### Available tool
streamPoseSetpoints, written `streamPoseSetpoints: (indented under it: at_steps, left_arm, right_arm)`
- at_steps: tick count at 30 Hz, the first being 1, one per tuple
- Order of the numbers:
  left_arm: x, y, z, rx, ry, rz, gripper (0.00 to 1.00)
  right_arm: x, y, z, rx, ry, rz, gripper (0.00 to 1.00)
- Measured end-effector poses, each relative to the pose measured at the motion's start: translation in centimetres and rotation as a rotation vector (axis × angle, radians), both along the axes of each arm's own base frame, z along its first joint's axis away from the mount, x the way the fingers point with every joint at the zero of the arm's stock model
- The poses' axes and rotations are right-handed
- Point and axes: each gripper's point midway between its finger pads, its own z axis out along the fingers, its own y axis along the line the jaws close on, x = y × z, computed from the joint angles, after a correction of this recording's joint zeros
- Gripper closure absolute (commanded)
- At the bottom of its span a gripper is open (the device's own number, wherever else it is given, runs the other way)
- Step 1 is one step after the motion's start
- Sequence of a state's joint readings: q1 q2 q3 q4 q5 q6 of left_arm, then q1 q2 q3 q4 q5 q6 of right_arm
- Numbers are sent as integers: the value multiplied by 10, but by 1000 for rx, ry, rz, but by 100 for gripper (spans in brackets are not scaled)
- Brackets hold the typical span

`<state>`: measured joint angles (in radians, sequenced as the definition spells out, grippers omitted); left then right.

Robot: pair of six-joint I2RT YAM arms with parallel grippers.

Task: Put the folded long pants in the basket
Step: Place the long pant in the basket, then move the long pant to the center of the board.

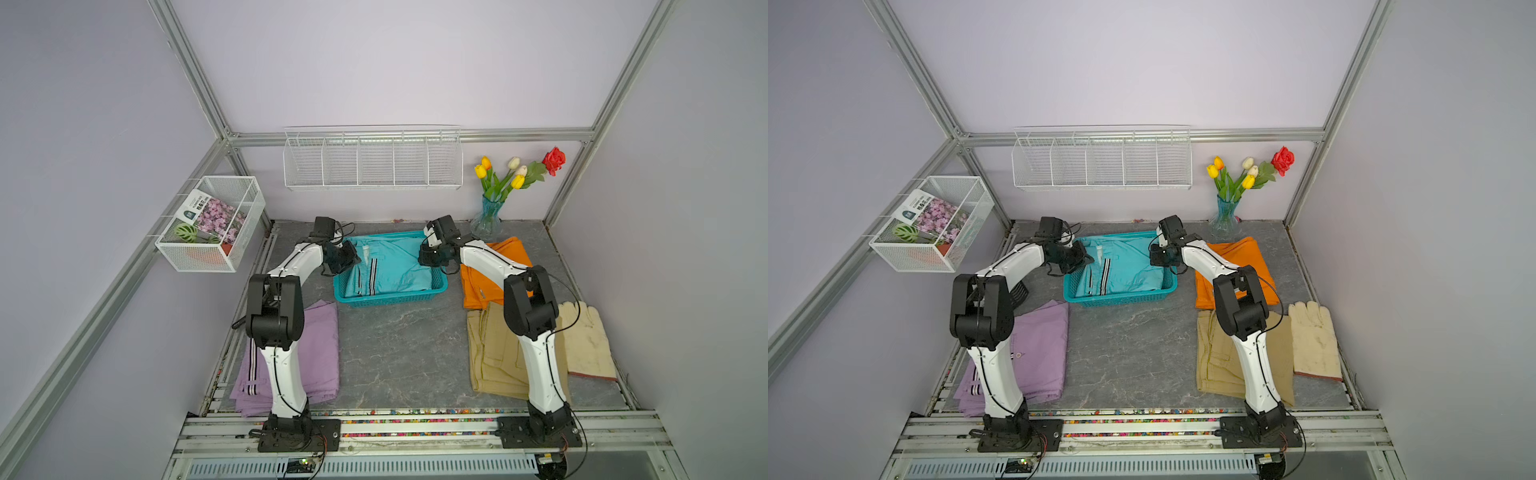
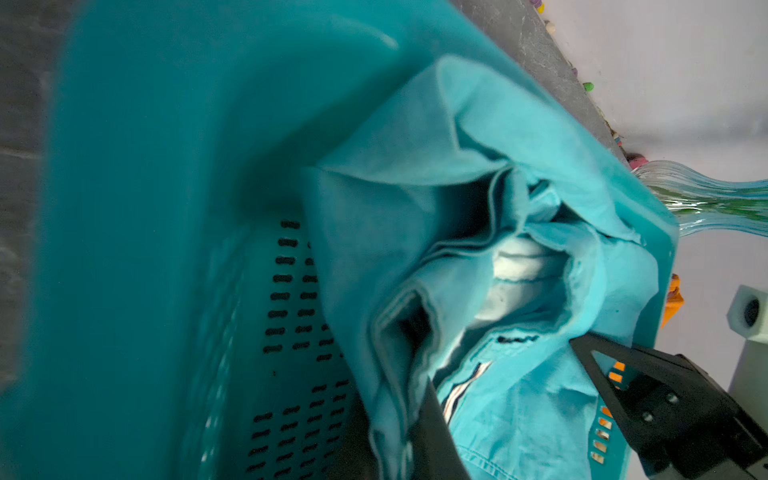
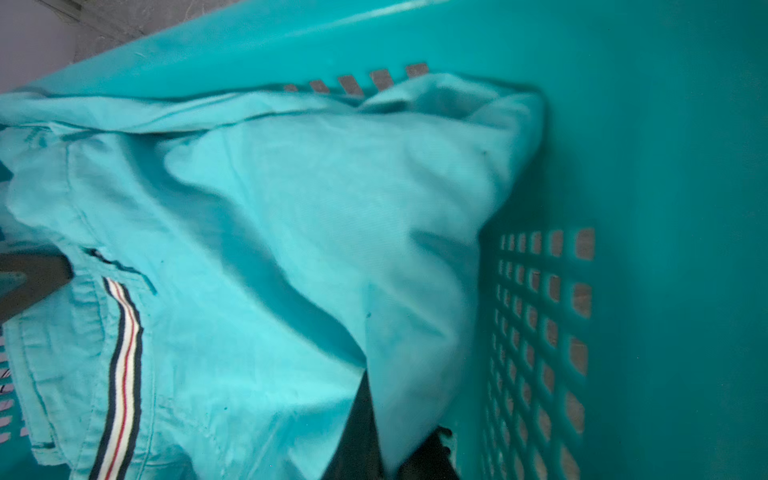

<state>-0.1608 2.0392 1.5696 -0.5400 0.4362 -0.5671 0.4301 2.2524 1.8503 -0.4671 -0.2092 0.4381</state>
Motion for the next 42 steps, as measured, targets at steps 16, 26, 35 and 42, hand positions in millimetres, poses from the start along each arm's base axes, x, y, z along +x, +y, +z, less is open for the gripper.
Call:
streamPoseSetpoints:
  at_steps: [16,26,35,42]
  left_arm:
    - [5,7,25,115,-6,44,26]
    - [-41,23,146,135,-186,84,27]
    - [-211,80,223,98,-493,261,28]
    - [-280,101,205,42,-538,355,25]
  right_arm:
    - [0,0,43,-90,-116,4,26]
    - [-35,0,138,-68,-258,29,16]
    - [-230,91,184,114,-439,327,5]
    - [-321,160,94,153,-320,473,1]
